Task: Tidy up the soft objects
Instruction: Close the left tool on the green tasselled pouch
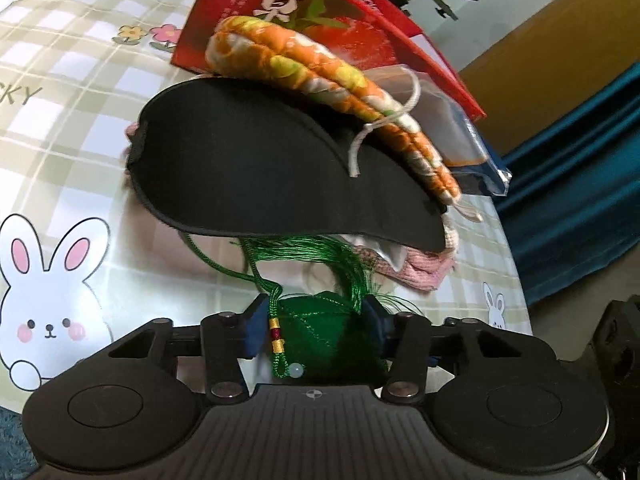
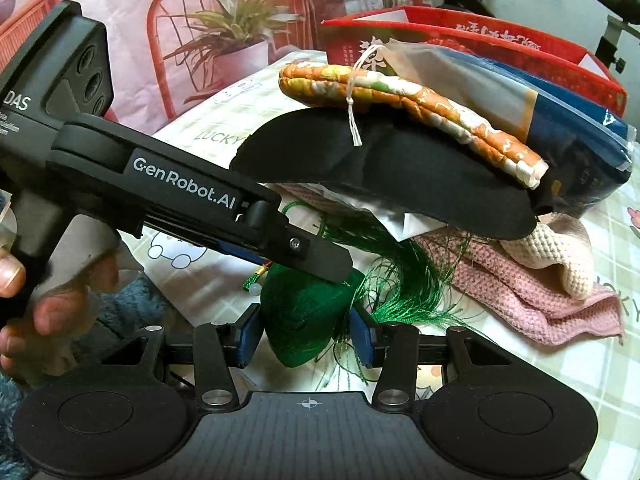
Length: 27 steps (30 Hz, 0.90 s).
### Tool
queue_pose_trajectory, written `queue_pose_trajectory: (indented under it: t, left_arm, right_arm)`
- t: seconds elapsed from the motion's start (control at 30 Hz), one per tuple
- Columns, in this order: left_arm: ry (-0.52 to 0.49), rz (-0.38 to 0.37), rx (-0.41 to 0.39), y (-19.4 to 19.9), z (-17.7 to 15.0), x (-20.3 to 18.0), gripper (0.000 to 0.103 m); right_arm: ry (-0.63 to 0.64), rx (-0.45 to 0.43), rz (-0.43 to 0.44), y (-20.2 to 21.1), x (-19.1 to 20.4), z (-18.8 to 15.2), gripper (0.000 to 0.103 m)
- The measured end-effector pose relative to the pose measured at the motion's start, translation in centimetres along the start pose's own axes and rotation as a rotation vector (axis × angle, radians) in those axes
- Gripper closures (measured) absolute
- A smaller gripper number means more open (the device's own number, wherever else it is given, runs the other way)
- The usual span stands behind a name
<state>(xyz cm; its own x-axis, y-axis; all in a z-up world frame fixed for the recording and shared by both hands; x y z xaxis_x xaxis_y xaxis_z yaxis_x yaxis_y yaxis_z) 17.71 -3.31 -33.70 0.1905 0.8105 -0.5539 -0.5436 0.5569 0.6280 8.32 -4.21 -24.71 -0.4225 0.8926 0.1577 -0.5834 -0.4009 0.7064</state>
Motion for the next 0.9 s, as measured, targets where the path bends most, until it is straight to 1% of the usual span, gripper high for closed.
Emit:
queue_pose_trajectory:
  t: [0.1, 0.2, 0.47, 0.67, 0.9]
  left_arm:
    - [-0.035, -0.002, -0.01, 0.5, -0.1, -0.4, 0.053]
    - [-0.043, -0.013, -0.031, 1.3, 0.2, -0.6, 0.054]
    - [-0.077, -0.027, -0.079, 3.2, 1.5, -1.6, 0.054]
    - [-0.111, -0.041, -0.119, 5.1, 2.8, -2.8, 0.053]
    - [-0.154, -0.07, -0.188, 8.2, 5.3, -5.1, 0.053]
  right_arm:
    - [0.007, -0.004, -0.004, 0.2, 0.2, 0.3, 0.06]
    - [0.014, -0.025, -0.008, 0.6, 0.2, 0.3, 0.06]
    - [0.028, -0.082, -0.006, 2.3, 0.7, 1.5, 0.06]
    - [0.022, -0.122, 0.001, 3.4, 1.2, 3.2, 0.06]
    - [0.011, -0.201, 0.01, 5.4, 1.5, 6.0, 0.06]
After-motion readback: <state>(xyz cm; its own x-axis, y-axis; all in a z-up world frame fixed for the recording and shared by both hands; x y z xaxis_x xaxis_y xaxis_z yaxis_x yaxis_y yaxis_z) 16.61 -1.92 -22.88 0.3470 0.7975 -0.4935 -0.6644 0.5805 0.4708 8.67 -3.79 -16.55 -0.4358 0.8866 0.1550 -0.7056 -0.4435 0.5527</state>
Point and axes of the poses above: each gripper's, at about its wrist camera, not at the fingertips, and y roughly against the way its jaws point, x to its left, z to its top, the point moved 9 cm from there along -y, roughly the way its jaws point, and after that the axes turned 9 degrees about -x, right-handed, at the moved point
